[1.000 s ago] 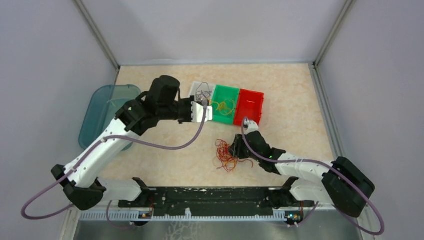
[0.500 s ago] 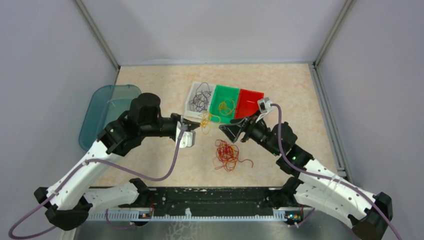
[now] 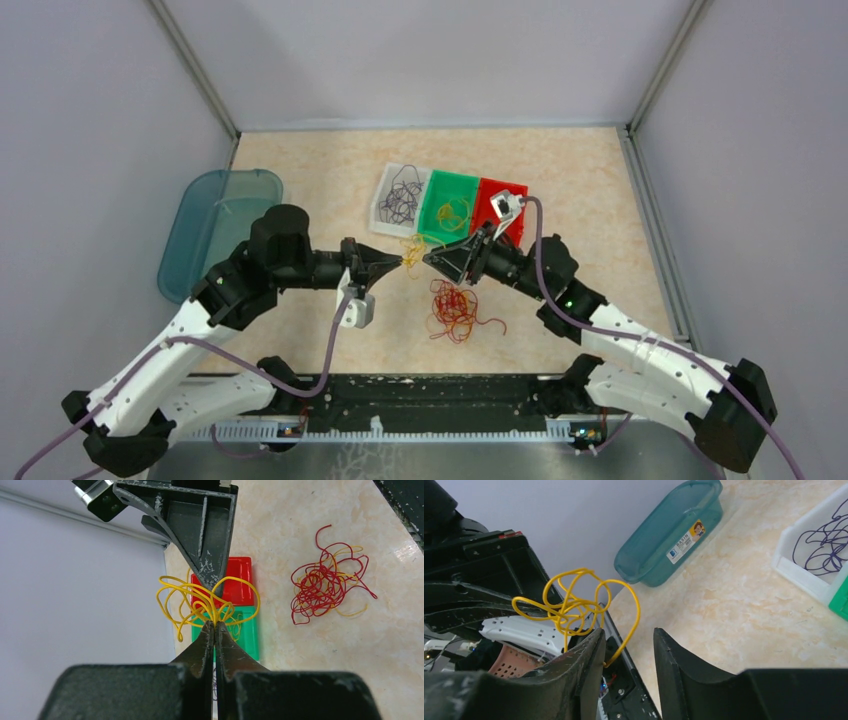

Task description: Untangle the cables

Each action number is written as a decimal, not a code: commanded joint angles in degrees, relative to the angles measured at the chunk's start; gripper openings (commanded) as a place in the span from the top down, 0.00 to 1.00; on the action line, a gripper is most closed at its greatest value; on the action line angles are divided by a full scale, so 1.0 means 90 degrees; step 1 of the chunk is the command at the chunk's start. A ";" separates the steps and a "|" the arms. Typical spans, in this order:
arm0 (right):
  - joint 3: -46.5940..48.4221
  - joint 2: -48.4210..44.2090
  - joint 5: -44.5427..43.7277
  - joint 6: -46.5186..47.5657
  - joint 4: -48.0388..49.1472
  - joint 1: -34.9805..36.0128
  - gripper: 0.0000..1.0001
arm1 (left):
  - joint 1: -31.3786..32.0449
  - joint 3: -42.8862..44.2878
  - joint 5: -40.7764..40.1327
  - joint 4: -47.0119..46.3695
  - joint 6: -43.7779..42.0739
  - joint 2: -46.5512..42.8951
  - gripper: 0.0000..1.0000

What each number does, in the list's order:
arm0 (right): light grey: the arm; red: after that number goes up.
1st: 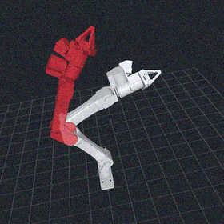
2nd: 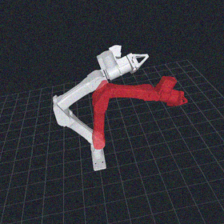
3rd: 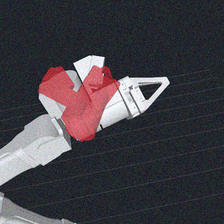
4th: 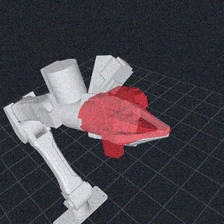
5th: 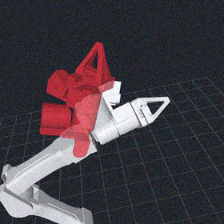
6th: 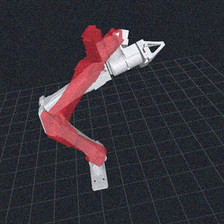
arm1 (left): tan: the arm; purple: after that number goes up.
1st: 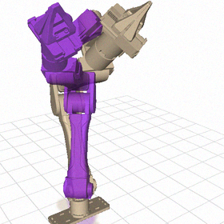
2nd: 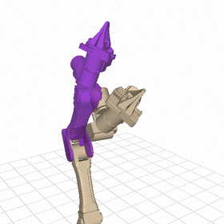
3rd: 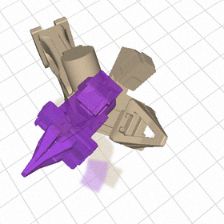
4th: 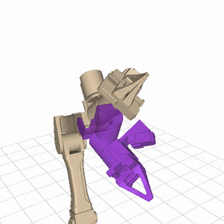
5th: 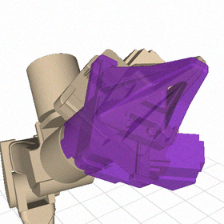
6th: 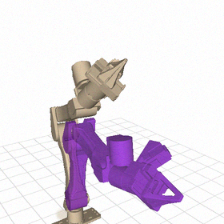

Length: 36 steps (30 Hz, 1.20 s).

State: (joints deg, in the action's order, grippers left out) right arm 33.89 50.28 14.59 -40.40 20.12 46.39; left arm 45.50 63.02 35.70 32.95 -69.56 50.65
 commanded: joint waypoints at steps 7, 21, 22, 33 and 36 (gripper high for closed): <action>0.0307 -0.0284 0.0061 0.0146 0.0088 0.0041 1.00 | -0.0006 -0.0175 0.0286 0.0035 -0.0476 -0.0077 1.00; 0.0611 -0.1154 -0.2293 0.0575 -0.0948 -0.0147 1.00 | -0.0009 -0.1400 -0.0436 0.0370 -0.1807 -0.0778 0.86; 0.0646 -0.1210 -0.2475 0.0632 -0.0989 -0.0170 1.00 | -0.0008 -0.1583 -0.0573 0.0379 -0.1945 -0.0880 0.83; 0.1182 -0.1128 -0.2772 0.1004 -0.1464 -0.0324 1.00 | -0.0009 -0.3153 -0.1516 -0.0975 -0.1849 -0.1866 0.56; 0.1251 -0.0922 -0.2360 0.1012 -0.1409 -0.0332 1.00 | -0.0006 -0.2882 -0.1485 -0.2062 0.0601 -0.1586 0.45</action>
State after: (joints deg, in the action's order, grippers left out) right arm 41.76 39.97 -10.09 -32.80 6.83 43.94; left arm 45.50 34.61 22.79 28.18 -85.45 34.76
